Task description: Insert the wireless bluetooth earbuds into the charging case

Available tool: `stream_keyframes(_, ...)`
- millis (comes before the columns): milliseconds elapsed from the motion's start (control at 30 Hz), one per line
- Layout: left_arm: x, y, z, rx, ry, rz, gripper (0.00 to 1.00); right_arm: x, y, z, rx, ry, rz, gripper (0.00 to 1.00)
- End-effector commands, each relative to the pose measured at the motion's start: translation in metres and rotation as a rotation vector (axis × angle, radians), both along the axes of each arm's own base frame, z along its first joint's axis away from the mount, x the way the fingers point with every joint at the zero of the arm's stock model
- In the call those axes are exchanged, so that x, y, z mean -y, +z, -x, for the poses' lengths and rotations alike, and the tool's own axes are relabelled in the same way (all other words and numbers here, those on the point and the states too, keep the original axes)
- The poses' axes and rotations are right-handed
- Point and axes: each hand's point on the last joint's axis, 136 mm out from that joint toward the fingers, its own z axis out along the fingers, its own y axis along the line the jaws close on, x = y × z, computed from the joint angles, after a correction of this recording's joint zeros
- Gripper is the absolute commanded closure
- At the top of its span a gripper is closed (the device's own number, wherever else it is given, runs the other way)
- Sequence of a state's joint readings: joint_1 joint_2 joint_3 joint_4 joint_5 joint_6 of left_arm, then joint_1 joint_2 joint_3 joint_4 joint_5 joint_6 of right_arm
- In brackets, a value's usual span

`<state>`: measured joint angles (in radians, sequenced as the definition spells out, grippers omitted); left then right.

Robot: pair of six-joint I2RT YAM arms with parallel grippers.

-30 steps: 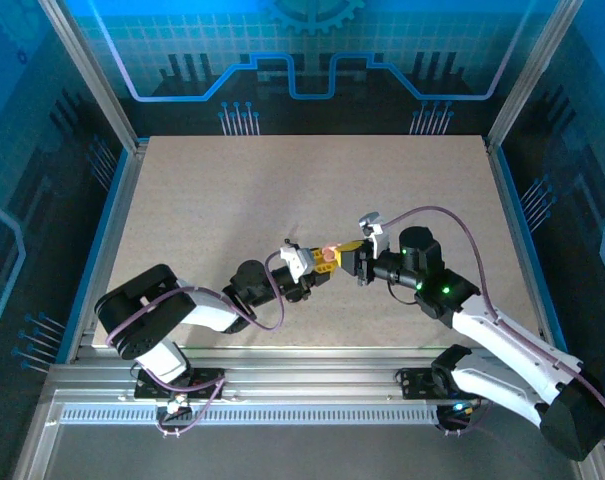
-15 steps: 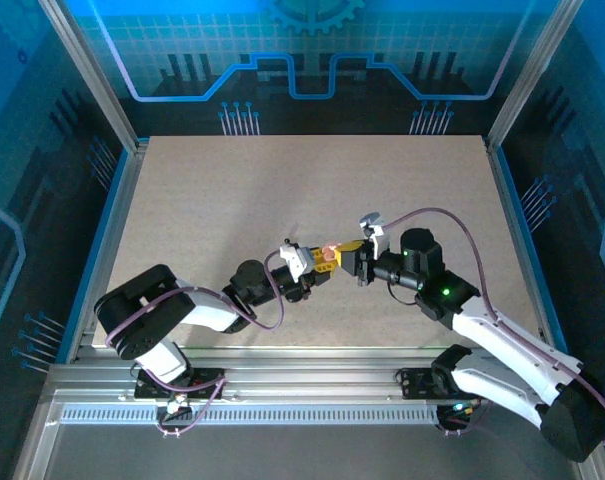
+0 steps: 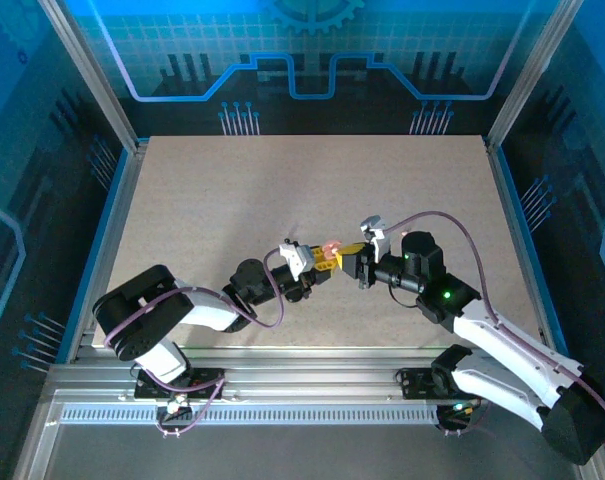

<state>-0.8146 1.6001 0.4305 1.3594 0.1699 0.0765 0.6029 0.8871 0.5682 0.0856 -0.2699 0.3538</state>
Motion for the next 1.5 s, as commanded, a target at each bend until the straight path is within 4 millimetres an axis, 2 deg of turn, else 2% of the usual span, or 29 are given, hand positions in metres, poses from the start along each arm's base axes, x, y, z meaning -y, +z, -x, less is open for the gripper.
stream_keyframes(0,0.003,0.029,0.002,0.046,-0.017,0.074,0.82,-0.004,0.011,0.006,0.048,0.027,-0.008,0.87)
stream_keyframes(233,0.003,0.026,0.000,0.045,-0.012,0.067,0.82,-0.001,0.034,0.007,0.113,0.023,-0.032,0.87)
stream_keyframes(400,0.004,0.028,0.002,0.045,-0.020,0.071,0.82,-0.003,0.041,0.005,0.136,0.024,-0.048,0.87)
stream_keyframes(867,0.002,0.032,0.005,0.052,-0.028,0.078,0.82,-0.009,0.041,-0.002,0.149,0.029,-0.049,0.87)
stream_keyframes(1467,-0.001,0.040,0.006,0.063,-0.024,0.094,0.82,-0.009,0.017,-0.003,0.099,0.034,-0.011,0.87)
